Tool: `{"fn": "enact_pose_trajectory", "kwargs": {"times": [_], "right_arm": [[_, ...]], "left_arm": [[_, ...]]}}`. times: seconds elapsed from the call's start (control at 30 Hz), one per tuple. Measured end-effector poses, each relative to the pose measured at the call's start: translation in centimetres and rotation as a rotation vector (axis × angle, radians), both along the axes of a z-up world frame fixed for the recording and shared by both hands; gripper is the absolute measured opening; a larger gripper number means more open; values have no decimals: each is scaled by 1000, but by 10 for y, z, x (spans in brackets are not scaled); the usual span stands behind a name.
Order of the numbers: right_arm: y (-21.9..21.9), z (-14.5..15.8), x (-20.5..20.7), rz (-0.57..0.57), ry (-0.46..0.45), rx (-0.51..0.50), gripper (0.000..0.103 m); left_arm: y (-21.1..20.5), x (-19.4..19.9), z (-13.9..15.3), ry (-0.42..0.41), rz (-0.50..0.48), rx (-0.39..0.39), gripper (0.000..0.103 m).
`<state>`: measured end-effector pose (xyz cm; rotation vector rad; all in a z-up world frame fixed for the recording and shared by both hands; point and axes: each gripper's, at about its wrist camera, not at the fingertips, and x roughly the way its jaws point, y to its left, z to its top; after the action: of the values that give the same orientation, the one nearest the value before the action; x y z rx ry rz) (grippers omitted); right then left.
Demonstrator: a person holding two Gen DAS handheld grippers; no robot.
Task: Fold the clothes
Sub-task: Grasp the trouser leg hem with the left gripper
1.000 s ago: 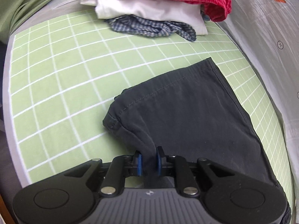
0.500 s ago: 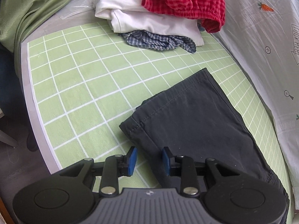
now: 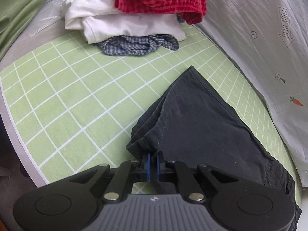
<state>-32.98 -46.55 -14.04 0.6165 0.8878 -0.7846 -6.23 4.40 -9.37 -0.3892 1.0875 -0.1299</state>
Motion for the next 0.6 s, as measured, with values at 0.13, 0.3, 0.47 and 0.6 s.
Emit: {"fn": "enact_pose_trajectory", "kwargs": {"times": [0.13, 0.3, 0.47, 0.6], "right_arm": [[4, 7, 7, 5, 8, -43, 81], [2, 15, 12, 3, 5, -69, 81], [-1, 23, 13, -8, -11, -126, 82], [-5, 23, 14, -11, 36, -195, 88]], "left_arm": [[-2, 8, 10, -11, -3, -1, 4], [-3, 21, 18, -9, 3, -3, 4], [-5, 34, 26, -7, 9, -4, 4], [-10, 36, -5, 55, -5, 95, 5]]}}
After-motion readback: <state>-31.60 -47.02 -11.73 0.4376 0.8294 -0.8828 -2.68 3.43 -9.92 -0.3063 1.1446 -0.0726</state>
